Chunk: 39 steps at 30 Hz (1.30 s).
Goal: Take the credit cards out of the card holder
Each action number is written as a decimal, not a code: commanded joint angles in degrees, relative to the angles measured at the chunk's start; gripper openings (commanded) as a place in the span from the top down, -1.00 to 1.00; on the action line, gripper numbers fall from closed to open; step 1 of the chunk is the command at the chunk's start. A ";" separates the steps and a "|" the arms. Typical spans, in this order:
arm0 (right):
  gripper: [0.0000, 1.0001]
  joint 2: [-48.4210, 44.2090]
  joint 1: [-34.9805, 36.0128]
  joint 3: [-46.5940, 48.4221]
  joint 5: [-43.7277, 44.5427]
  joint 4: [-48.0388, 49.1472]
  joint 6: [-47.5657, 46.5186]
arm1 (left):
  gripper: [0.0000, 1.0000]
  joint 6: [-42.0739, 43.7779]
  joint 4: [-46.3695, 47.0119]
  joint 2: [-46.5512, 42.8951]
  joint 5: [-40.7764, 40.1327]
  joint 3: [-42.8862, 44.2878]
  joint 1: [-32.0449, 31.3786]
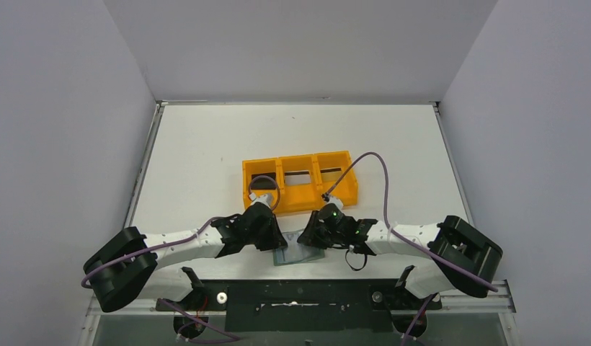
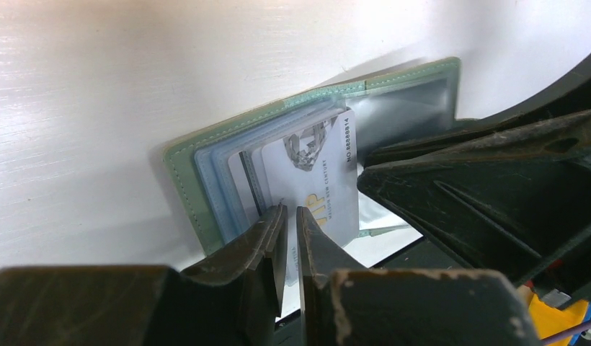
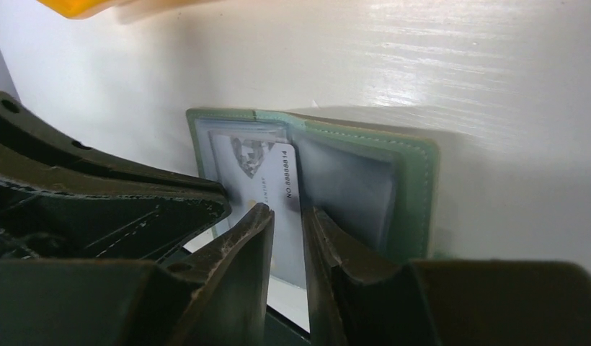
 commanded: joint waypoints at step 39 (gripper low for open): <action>0.98 -3.77 -3.20 -7.28 -1.41 6.74 3.16 | 0.95 1.91 -8.80 2.16 -3.28 0.06 -0.12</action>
